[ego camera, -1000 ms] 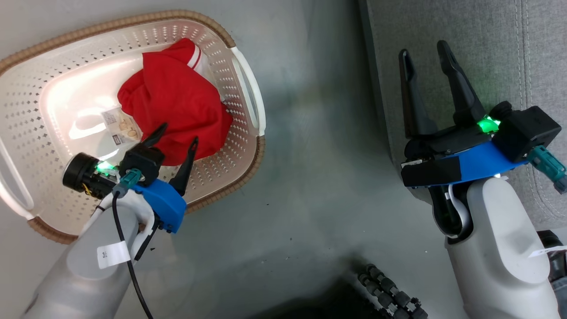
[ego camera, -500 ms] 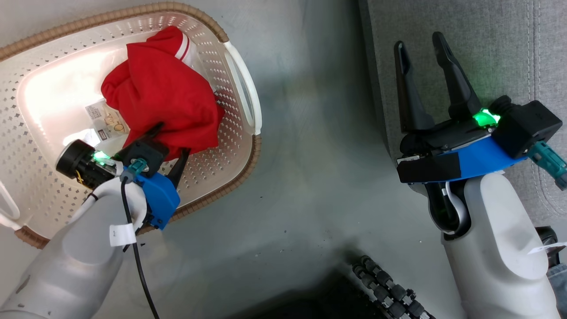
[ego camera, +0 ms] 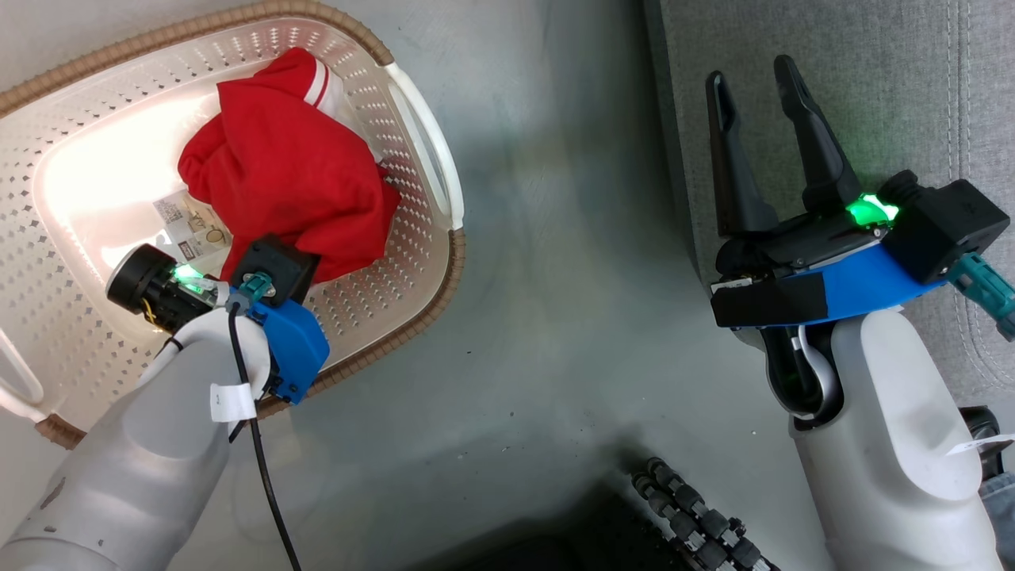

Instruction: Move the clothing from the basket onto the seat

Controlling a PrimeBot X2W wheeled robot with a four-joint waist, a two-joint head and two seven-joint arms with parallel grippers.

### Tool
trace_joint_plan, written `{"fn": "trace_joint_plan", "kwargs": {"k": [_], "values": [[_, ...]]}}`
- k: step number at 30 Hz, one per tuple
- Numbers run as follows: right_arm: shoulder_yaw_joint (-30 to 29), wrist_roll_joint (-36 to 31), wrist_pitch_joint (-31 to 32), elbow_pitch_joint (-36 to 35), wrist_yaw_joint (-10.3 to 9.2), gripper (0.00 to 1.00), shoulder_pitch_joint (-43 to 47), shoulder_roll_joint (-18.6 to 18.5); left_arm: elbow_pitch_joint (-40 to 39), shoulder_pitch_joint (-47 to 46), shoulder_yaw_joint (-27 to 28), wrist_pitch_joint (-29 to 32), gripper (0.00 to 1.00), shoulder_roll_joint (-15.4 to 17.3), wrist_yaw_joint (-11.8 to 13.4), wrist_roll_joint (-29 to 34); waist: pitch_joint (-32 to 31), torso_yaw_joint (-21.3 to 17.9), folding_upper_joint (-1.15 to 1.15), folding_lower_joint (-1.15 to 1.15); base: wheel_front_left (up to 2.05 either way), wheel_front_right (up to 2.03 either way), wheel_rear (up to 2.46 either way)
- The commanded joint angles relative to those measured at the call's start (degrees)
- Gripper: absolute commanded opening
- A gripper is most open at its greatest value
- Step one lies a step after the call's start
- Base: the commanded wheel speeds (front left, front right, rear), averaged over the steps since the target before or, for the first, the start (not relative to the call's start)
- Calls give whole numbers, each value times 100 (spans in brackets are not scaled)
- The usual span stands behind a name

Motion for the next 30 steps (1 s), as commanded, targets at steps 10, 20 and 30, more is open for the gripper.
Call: {"fn": "trace_joint_plan", "kwargs": {"k": [10,20,30], "values": [[-20,44,-4,6,1,100,-48,7,92,-201,-321,-58,0,44,-6,-317,-25,24,0,0,0,0,0],[-55,-8,-5,63,1,100,-14,7,145,-221,-530,-141,0,-51,-6,-577,-359,157,0,0,0,0,0],[-213,-132,-5,195,1,100,285,7,110,137,-503,-199,0,-316,-6,-944,-1221,419,0,0,0,0,0]]}}
